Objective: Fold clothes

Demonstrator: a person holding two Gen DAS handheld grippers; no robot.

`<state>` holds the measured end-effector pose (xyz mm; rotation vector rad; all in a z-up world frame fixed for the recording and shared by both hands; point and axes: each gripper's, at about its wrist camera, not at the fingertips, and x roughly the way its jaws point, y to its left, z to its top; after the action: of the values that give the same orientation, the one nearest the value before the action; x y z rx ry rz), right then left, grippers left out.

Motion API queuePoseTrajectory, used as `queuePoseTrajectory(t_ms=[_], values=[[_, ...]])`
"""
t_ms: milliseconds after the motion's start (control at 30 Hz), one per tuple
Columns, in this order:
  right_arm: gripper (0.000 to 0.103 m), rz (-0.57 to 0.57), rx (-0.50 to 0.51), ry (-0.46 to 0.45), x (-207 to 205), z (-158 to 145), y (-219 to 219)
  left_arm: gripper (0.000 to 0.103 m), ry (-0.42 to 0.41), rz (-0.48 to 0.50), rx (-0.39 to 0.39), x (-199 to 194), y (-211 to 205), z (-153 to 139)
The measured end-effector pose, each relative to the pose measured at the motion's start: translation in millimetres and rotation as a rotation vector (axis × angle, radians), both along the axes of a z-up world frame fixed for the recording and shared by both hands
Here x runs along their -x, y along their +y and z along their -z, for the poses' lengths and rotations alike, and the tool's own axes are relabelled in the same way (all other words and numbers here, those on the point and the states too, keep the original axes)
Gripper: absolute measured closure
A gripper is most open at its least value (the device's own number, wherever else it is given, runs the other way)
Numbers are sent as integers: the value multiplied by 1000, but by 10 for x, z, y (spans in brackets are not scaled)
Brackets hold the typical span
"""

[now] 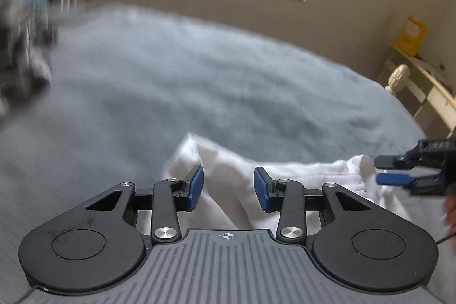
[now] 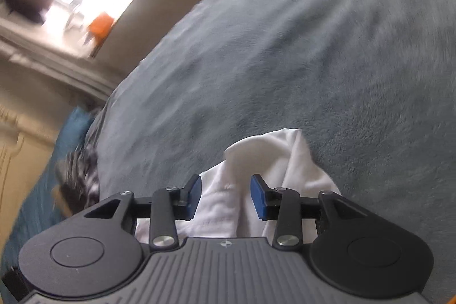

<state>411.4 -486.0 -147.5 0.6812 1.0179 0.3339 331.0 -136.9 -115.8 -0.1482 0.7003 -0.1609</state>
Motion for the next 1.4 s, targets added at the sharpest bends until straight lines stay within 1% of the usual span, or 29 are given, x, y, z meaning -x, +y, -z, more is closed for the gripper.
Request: queuePoseTrajectory(t_ms=[33, 100, 167, 233, 267, 333, 367, 433, 500, 600, 667, 700, 767, 800, 867, 933, 967, 1000, 1067, 1200, 1267, 1333, 1400], values=[[63, -33, 5, -23, 29, -61, 56, 65, -13, 40, -30, 13, -82, -11], [69, -97, 28, -56, 78, -118, 211, 65, -30, 114, -86, 32, -249, -11], [70, -154, 59, -76, 116, -122, 386, 65, -14, 163, -135, 18, -398, 69], [73, -166, 82, -60, 112, -6, 494, 65, 24, 175, -187, -19, -484, 207], [75, -160, 92, -39, 94, 97, 515, 65, 42, 181, -213, -38, -526, 276], [88, -149, 108, -4, 39, 276, 544, 64, 72, 185, -251, -73, -572, 400], [94, -140, 91, 1, 36, 312, 504, 64, 75, 176, -251, -87, -540, 442], [94, -124, 57, 11, 32, 367, 426, 64, 79, 169, -221, -94, -447, 430], [91, -119, 39, 19, 48, 283, 380, 64, 90, 167, -192, -81, -364, 359], [90, -154, 8, -37, 158, 74, 360, 64, 61, 197, -160, 3, -313, 228], [90, -185, -10, -47, 217, 1, 374, 63, 12, 243, -166, 44, -329, 166], [90, -202, 0, -41, 240, 16, 408, 63, -4, 262, -168, 59, -340, 152], [90, -233, 21, -30, 284, 49, 474, 55, 27, 272, -176, 1, -383, 210], [90, -232, 34, -28, 288, 82, 496, 54, 57, 280, -193, -44, -419, 264], [90, -229, 62, -24, 296, 150, 542, 52, 109, 296, -264, -124, -495, 414], [90, -227, 89, -20, 304, 217, 587, 50, 98, 287, -266, -127, -481, 425], [87, -223, 99, -22, 313, 232, 597, 50, 100, 278, -259, -126, -469, 389], [83, -210, 93, -36, 342, 180, 564, 50, 105, 272, -250, -122, -457, 349], [80, -167, 81, -69, 432, 46, 466, 50, 102, 280, -256, -93, -452, 266], [79, -59, 10, -107, 665, -229, 131, 50, 102, 324, -298, -29, -466, 72], [79, -23, -17, -133, 821, -382, 0, 48, 93, 351, -303, 20, -454, -84], [77, 2, -26, -156, 973, -510, -73, 45, 71, 371, -308, 82, -438, -257], [76, 22, -25, -177, 1119, -621, -107, 43, 38, 389, -318, 180, -422, -453]])
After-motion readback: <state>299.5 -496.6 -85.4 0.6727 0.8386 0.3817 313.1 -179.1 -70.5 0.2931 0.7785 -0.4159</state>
